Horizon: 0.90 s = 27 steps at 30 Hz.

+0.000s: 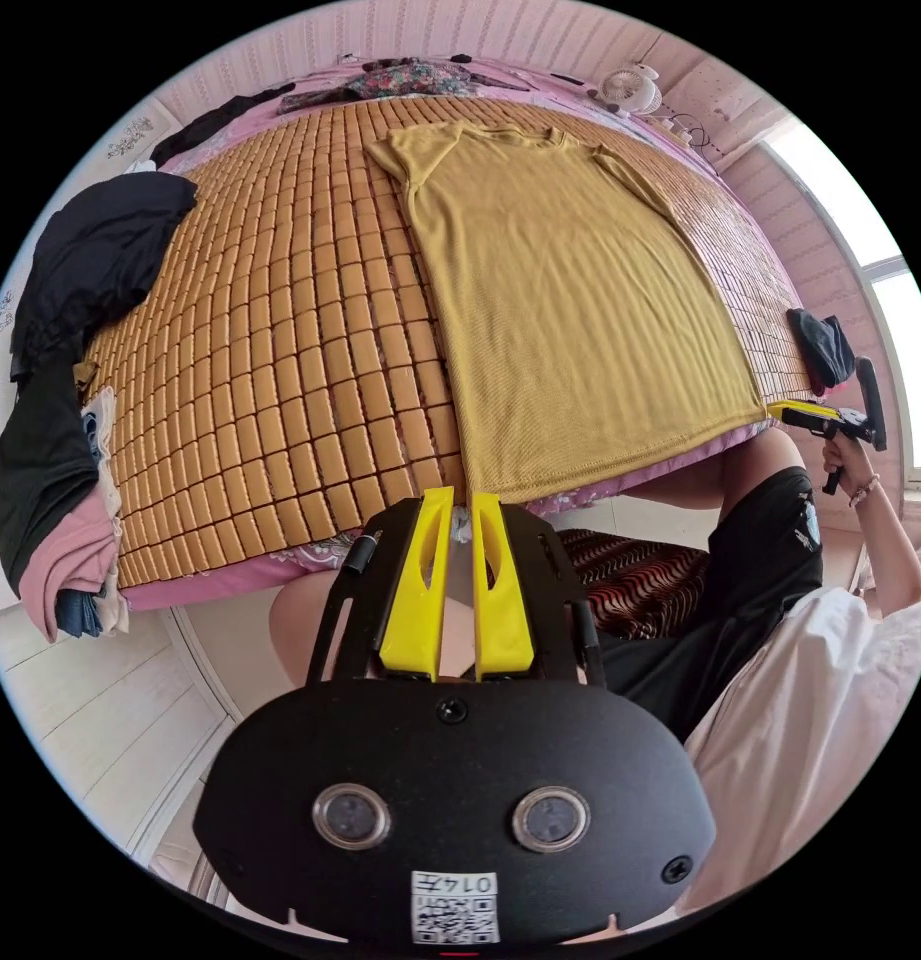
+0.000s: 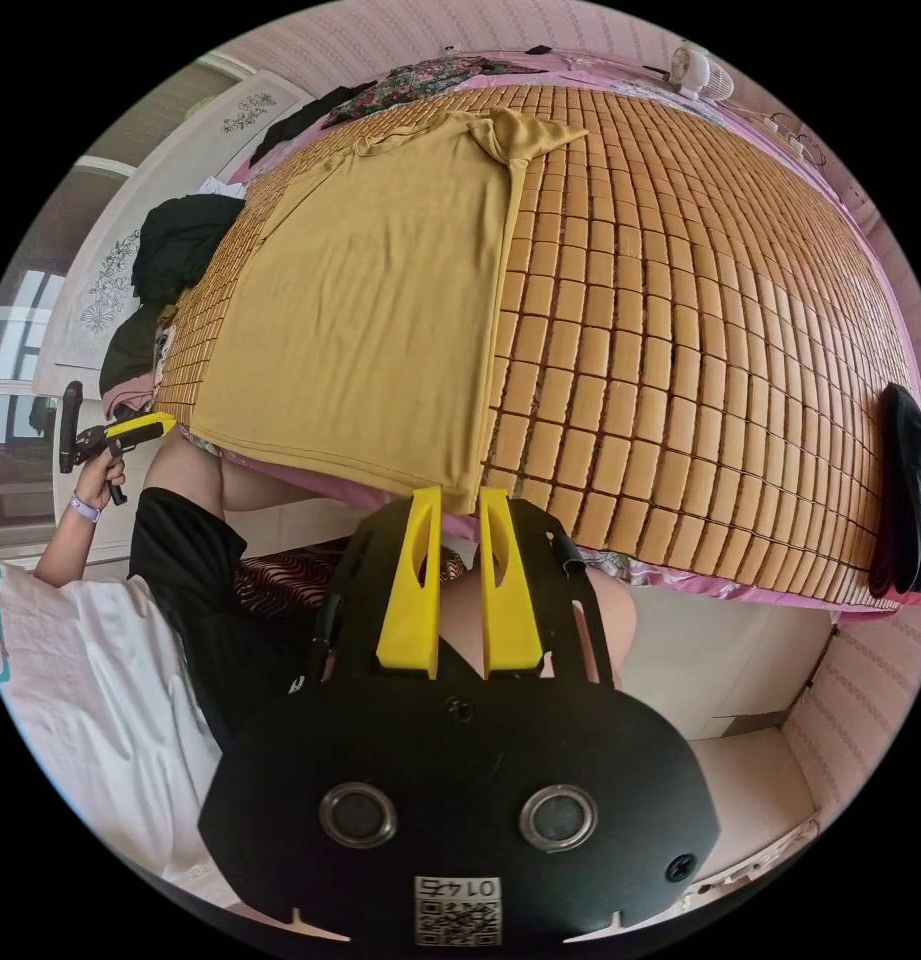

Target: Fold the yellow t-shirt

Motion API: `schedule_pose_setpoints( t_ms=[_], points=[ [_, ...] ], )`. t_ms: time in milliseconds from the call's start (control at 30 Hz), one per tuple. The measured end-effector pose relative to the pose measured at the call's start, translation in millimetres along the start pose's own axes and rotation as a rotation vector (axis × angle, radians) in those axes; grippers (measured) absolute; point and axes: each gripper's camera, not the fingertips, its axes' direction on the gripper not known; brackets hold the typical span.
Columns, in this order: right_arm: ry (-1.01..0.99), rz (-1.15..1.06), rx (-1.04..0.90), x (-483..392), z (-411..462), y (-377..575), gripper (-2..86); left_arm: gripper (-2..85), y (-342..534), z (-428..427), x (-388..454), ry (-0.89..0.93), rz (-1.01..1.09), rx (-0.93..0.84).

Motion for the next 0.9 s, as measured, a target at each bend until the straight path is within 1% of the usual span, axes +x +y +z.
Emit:
schedule_pose_setpoints(
  t_ms=[67,100,133,167,233,333,400,500,567,600,700,767,833,900],
  points=[
    [0.015,-0.010,0.056,9.2,-16.9,-8.9,6.3,-0.1,-8.1,-18.5,7.2,-0.042,0.066,0.098],
    [0.003,-0.030,0.100,11.9,-26.5,-21.4,6.6,-0.1,-13.2,-20.5,10.9,-0.046,0.091,0.118],
    [-0.005,-0.042,0.122,12.1,-30.3,-29.4,6.7,-0.1,-26.0,-21.3,20.9,-0.048,0.151,0.164],
    [-0.015,-0.072,0.163,10.8,-35.7,-48.4,6.9,-0.2,-40.1,-17.8,33.1,-0.039,0.221,0.229],
    [-0.009,-0.124,0.207,4.9,-38.1,-82.4,7.3,-0.3,-67.3,-2.2,49.1,0.001,0.255,0.273],
    [0.023,-0.185,0.282,-5.5,-33.9,-142.8,7.2,-0.4,-116.2,41.2,73.4,0.098,0.311,0.237],
    [0.055,-0.200,0.277,-7.5,-21.0,-191.4,6.8,-0.4,-137.1,66.4,84.7,0.096,0.322,0.236],
    [0.084,-0.179,0.287,-1.4,-5.4,-239.4,6.4,-0.5,-159.7,104.5,96.3,0.059,0.348,0.193],
    [0.052,-0.138,0.295,8.4,2.2,-261.9,6.1,-0.6,-166.2,128.2,98.0,0.049,0.354,0.150],
    [0.036,-0.107,0.300,16.1,6.3,-274.2,5.4,-0.6,-165.6,130.2,96.6,0.063,0.343,0.159],
    [0.069,-0.055,0.334,30.7,11.6,-290.7,3.5,-0.7,-162.1,140.8,92.5,0.090,0.305,0.176],
    [0.094,-0.055,0.324,36.4,13.1,-294.1,2.4,-0.7,-158.8,148.9,92.6,0.092,0.291,0.195],
    [0.071,-0.074,0.337,46.2,7.3,-290.4,1.3,-0.7,-156.5,154.5,94.2,0.085,0.276,0.207],
    [-0.036,-0.006,0.465,79.5,-22.5,-266.2,0.5,-0.7,-155.0,159.2,98.9,0.060,0.268,0.213]
  ],
)
